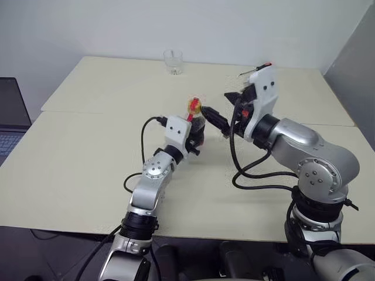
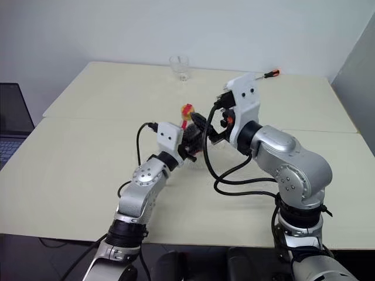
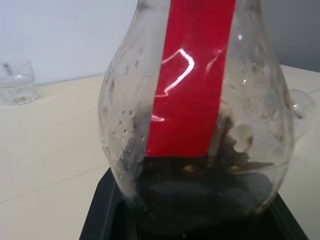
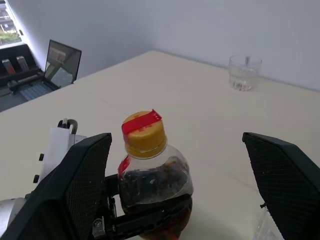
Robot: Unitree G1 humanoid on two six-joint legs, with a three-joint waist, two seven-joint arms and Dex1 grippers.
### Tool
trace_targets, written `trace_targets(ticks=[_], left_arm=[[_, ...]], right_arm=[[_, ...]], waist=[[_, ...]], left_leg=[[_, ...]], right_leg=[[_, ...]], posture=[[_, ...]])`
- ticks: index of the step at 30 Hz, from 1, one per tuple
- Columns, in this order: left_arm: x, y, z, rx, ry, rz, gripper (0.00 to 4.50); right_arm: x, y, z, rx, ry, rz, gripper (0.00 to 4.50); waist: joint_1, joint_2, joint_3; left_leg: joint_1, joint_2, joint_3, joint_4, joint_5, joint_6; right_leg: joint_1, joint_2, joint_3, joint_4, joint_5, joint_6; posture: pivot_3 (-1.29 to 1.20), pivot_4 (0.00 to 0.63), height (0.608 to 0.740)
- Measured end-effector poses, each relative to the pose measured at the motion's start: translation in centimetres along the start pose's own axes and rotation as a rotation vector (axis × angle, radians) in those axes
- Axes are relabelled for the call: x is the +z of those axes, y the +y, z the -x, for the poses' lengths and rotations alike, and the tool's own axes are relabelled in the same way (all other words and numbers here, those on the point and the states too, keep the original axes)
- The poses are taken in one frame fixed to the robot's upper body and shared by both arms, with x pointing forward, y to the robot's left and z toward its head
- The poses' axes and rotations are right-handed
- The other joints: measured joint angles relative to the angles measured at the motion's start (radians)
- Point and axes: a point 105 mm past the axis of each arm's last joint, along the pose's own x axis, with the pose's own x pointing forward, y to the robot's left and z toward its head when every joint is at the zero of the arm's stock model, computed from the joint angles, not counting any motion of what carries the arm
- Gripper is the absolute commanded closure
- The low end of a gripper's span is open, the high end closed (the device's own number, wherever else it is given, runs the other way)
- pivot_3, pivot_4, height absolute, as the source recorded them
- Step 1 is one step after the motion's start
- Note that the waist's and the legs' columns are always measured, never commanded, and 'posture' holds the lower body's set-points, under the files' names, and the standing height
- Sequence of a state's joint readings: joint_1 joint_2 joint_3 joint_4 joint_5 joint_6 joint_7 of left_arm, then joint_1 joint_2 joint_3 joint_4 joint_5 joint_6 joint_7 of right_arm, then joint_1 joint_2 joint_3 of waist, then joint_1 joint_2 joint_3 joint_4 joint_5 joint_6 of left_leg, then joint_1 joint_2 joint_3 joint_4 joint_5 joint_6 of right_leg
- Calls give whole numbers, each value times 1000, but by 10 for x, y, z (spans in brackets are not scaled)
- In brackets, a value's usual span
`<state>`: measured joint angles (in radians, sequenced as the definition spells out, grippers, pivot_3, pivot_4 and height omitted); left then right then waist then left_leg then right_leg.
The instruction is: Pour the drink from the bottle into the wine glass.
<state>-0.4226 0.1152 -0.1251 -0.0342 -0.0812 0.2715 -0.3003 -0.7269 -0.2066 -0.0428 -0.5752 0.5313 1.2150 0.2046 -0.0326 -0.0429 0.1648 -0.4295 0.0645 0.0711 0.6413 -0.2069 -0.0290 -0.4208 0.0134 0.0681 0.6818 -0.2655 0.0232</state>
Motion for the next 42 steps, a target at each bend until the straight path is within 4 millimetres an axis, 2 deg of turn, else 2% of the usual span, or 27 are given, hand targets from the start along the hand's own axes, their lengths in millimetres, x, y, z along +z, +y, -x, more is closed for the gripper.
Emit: trace_targets(ticks=[8, 14, 22, 25, 30, 42], left_arm=[[-3, -3, 0, -26, 17, -4, 3214], [-4, -12, -1, -67, 20, -7, 3224], [-2, -14, -2, -70, 11, -3, 3227], [-2, -14, -2, -71, 10, -2, 3237], [-2, -14, -2, -71, 10, -2, 3237], [-2, -15, -2, -69, 9, -1, 3239]], right_arm=[[-4, 4, -3, 8, 21, -13, 0], [-8, 12, -13, 32, 27, -53, 0], [-8, 10, -21, 29, 19, -82, 0], [-10, 11, -22, 32, 28, -83, 600], [-10, 11, -23, 30, 27, -85, 2332], [-11, 11, -25, 29, 32, -72, 2351]], waist=[[0, 0, 0], [0, 0, 0], [0, 0, 0], [0, 0, 0], [0, 0, 0], [0, 0, 0]], left_leg=[[-3, 0, -9, 1, 0, 0], [-3, 0, -11, 2, 0, 0], [-4, 0, -11, 2, 0, 0], [-4, 0, -11, 2, 0, 0], [-4, 0, -11, 2, 0, 0], [-4, 0, -11, 2, 0, 0]], right_leg=[[-1, 1, -3, 0, 0, 0], [0, 1, -4, 0, 0, 0], [0, 1, -5, 0, 0, 0], [0, 1, -5, 0, 0, 0], [0, 1, -5, 0, 0, 0], [0, 1, -5, -1, 0, 0]], posture=[[0, 150, 740], [0, 150, 740], [0, 150, 740], [0, 150, 740], [0, 150, 740], [0, 150, 740]])
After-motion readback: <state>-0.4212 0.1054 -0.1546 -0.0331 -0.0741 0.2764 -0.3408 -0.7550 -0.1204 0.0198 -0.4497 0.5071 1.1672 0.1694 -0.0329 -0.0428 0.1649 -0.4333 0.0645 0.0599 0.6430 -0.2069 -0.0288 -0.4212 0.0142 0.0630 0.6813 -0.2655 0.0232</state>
